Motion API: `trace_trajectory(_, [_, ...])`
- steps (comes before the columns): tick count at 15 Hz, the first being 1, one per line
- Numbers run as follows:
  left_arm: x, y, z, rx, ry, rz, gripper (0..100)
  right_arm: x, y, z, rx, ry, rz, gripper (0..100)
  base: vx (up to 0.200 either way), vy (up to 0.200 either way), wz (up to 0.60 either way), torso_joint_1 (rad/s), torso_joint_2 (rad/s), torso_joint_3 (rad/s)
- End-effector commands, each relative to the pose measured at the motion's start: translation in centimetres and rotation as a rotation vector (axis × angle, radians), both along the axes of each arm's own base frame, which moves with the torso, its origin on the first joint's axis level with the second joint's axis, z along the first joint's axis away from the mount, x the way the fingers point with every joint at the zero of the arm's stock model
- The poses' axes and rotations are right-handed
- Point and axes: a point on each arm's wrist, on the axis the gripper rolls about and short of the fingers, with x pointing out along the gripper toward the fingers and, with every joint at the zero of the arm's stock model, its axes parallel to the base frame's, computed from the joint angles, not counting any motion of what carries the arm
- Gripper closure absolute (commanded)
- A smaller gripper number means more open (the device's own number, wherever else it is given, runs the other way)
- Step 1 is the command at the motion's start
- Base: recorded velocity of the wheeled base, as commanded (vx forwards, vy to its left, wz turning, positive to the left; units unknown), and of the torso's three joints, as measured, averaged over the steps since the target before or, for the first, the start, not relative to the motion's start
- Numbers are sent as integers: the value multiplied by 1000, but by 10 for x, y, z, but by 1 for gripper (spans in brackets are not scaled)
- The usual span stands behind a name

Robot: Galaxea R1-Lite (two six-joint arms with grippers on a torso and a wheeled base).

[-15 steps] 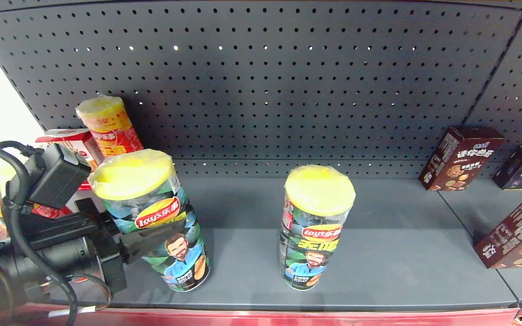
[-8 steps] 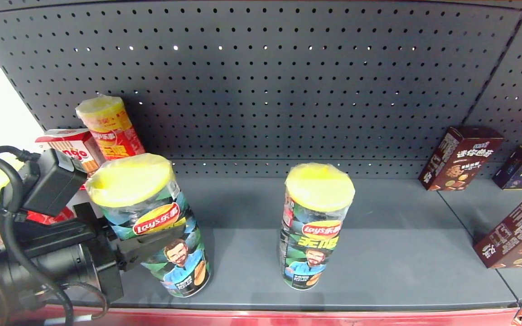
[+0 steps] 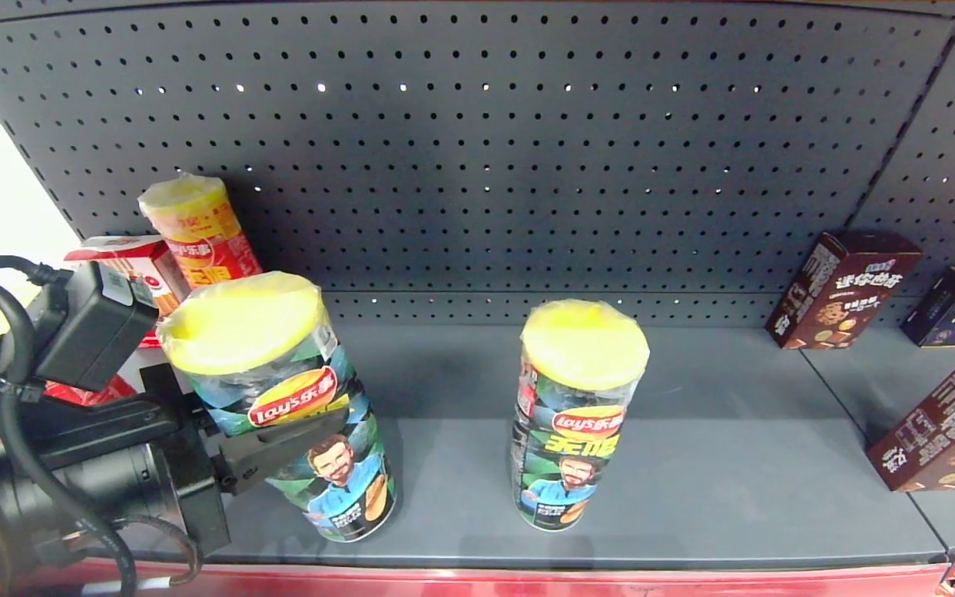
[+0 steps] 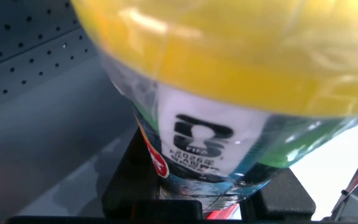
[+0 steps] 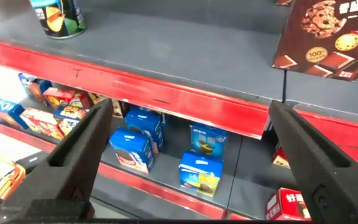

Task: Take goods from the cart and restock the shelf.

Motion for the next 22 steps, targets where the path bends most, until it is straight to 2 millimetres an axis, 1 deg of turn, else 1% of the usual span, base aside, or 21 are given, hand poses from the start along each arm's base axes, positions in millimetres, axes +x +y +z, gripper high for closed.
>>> trace_trajectory(1, [1,-1,2,-2,-4,-5,100,0,0,0,-1,4,0,0,0,0,0,0,0,0])
trace_trajectory(3, [0,-2,3,-3,-8,-5,100,0,0,0,-1,4,2,0,0,0,0,0,0,0])
trace_trajectory(6, [3,-3,12,-23,-30,-9,100,0,0,0,-1,4,2,0,0,0,0,0,0,0])
trace_trajectory(9, [2,-4,12,-24,-28,-13,100,0,0,0,-1,4,2,0,0,0,0,0,0,0])
trace_trajectory(11, [4,-4,16,-31,-39,-21,100,0,0,0,-1,4,2,0,0,0,0,0,0,0])
trace_trajectory(13, [19,-9,23,-31,-51,-14,100,0,0,0,-1,4,2,0,0,0,0,0,0,0])
trace_trajectory(14, [21,-11,26,-33,-60,-18,100,0,0,0,-1,4,2,0,0,0,0,0,0,0])
trace_trajectory(15, [29,-13,33,-38,-68,-14,100,0,0,0,-1,4,2,0,0,0,0,0,0,0])
trace_trajectory(16, [38,-15,35,-37,-66,-3,100,0,0,0,-1,4,2,0,0,0,0,0,0,0])
trace_trajectory(17, [43,-17,36,-37,-66,-1,100,0,0,0,-1,4,2,0,0,0,0,0,0,0])
trace_trajectory(18, [59,-24,37,-35,-64,-17,100,0,0,0,-1,4,2,0,0,0,0,0,0,0])
trace_trajectory(19, [69,-29,37,-38,-59,-46,100,0,0,0,-1,4,2,0,0,0,0,0,0,0])
trace_trajectory(21, [84,-35,39,-38,-51,-69,100,0,0,0,-1,4,2,0,0,0,0,0,0,0])
trace_trajectory(22, [96,-40,32,-27,-32,-88,100,0,0,0,-1,4,2,0,0,0,0,0,0,0])
